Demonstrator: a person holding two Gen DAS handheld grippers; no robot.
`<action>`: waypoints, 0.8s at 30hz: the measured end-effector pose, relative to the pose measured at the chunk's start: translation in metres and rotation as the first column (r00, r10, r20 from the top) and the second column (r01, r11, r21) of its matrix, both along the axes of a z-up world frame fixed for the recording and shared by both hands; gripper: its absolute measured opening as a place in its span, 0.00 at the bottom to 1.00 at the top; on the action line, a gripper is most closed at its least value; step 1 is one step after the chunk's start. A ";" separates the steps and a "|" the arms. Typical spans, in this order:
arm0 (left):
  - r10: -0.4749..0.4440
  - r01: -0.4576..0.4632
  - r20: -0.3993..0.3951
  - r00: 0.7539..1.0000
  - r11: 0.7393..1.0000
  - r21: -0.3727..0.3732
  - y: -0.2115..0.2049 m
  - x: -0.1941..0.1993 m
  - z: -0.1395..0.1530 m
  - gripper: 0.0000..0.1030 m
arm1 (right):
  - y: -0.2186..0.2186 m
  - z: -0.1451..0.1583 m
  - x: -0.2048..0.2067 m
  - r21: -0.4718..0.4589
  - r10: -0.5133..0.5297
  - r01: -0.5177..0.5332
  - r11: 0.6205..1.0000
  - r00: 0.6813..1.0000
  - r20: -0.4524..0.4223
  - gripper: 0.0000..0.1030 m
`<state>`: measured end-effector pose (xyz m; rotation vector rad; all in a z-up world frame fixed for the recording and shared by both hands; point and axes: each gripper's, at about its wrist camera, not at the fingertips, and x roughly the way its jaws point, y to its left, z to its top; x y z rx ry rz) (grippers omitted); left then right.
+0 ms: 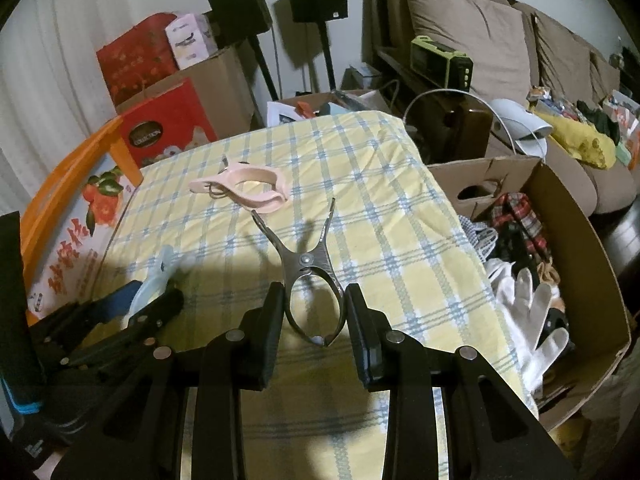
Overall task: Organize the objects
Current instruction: 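Lift both clips and carry them toward the orange basket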
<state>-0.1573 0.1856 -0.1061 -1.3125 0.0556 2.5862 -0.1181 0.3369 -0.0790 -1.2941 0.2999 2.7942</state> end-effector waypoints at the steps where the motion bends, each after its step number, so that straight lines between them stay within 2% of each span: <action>1: 0.003 -0.003 0.006 1.000 1.000 0.017 -0.003 -0.001 0.001 0.40 | -0.002 0.000 0.001 0.000 0.002 -0.002 1.000 1.000 -0.001 0.30; 11: 0.004 0.003 -0.061 0.998 0.994 0.113 -0.012 0.007 0.042 0.40 | -0.016 0.021 0.008 0.017 0.017 -0.016 1.000 0.998 -0.056 0.30; 19: 0.001 0.013 -0.113 0.994 0.992 0.126 -0.019 0.016 0.076 0.40 | -0.024 0.049 0.013 0.032 0.019 -0.016 0.999 0.994 -0.105 0.30; 24: -0.002 0.018 -0.160 0.987 0.995 0.098 -0.023 0.025 0.095 0.40 | -0.032 0.064 0.017 0.047 0.030 -0.024 0.999 0.990 -0.134 0.30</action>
